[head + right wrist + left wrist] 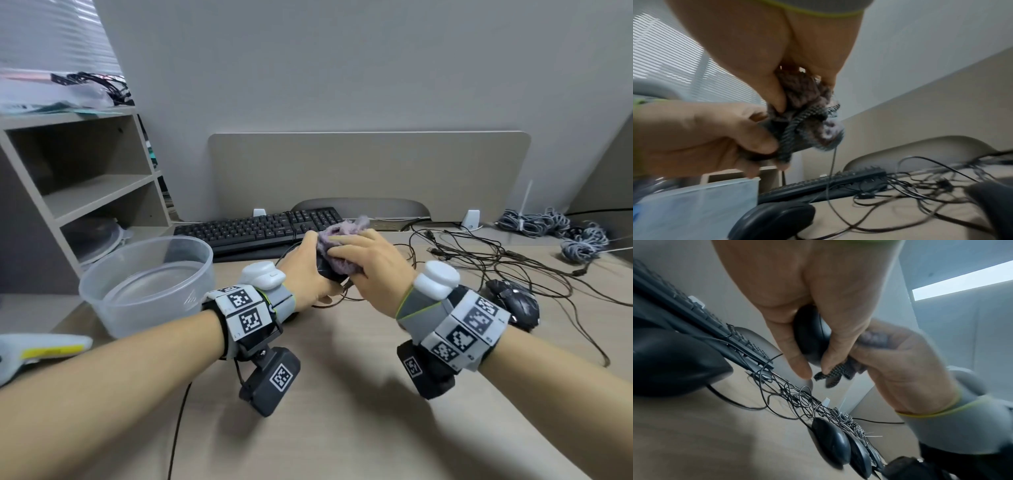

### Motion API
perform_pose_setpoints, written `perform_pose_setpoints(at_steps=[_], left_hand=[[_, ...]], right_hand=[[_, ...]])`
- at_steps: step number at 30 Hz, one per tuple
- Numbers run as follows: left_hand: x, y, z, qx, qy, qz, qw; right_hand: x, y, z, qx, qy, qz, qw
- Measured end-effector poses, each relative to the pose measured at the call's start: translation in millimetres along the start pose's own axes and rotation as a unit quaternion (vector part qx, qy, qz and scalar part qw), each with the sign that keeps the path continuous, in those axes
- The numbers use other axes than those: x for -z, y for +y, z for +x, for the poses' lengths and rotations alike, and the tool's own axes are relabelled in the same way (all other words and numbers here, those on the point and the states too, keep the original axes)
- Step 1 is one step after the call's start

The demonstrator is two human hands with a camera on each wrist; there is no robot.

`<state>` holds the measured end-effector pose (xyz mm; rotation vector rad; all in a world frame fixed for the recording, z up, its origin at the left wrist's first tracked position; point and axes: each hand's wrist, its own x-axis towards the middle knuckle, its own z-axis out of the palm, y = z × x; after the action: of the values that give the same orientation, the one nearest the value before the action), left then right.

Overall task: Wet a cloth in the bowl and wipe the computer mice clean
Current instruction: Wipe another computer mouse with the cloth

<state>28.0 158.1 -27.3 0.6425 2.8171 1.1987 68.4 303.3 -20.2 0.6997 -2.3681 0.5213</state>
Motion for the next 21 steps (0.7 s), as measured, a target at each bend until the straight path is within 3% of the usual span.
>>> perform_pose_setpoints(at_steps=[4, 7, 10, 14, 18, 21], left_hand=[[-1, -1, -2, 0.0, 0.002, -0.007, 1.0], [-2, 4, -3, -0.006, -0.022, -0.055, 0.998], [-2, 4, -5, -0.008, -0.021, -0.064, 0.998], [0, 1, -5, 0.0, -0.024, -0.088, 0.996], [2, -4, -5, -0.005, -0.011, -0.088, 0.996], [4, -9, -4, 0.006, 0.008, -0.103, 0.995]], right_hand=[[2, 9, 2, -0.007, 0.007, -0.009, 1.0], [-8, -3, -3, 0.056, -0.035, -0.036, 0.997], [1, 6, 4, -0.01, -0.021, -0.007, 1.0], [-3, -5, -1, 0.079, -0.012, -0.028, 0.996], [-3, 8, -5, 0.04, -0.015, -0.002, 0.999], [-10, 3, -11, 0.07, -0.025, -0.025, 0.997]])
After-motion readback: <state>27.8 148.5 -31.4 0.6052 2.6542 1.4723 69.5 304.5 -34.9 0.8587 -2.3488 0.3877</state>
